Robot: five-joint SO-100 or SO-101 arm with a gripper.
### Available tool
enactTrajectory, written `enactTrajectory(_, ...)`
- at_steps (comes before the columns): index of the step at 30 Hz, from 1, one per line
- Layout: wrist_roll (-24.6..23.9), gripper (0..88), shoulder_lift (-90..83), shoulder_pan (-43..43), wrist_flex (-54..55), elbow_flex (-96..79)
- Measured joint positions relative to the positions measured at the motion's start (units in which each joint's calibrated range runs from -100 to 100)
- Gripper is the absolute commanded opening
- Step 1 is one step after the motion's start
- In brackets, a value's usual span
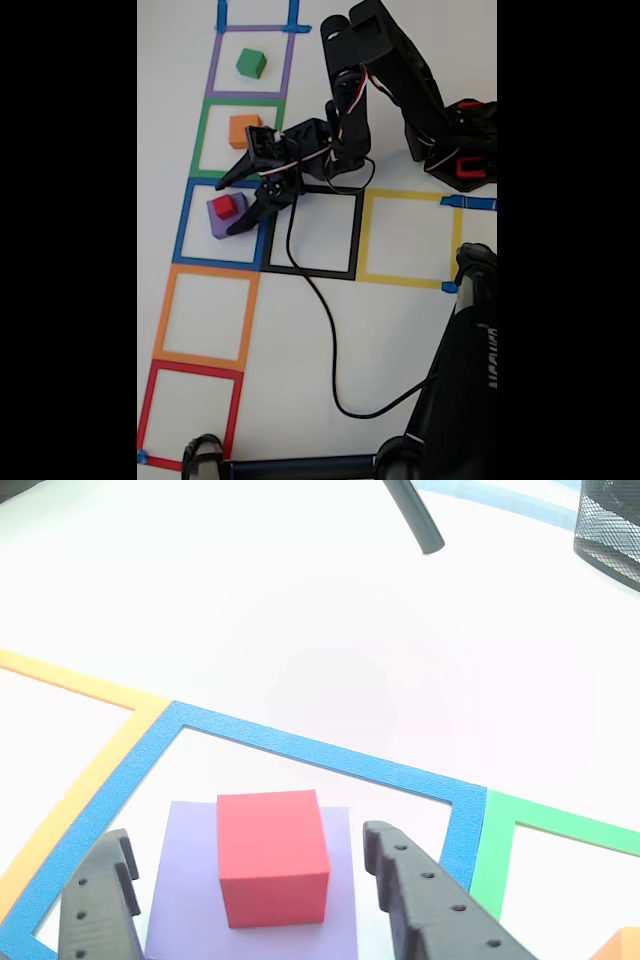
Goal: Tower of hanoi
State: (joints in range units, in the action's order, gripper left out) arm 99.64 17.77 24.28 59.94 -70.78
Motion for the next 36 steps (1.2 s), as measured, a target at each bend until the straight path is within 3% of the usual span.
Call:
enactTrajectory(10,0.0,20.9,0.3,2.2,0.2,0.4)
enactTrajectory(22,0.0,2.4,0.3,2.3,0.3,0.4)
enactTrajectory(36,0.0,1.1,0.8,2.3,0.8,0.4)
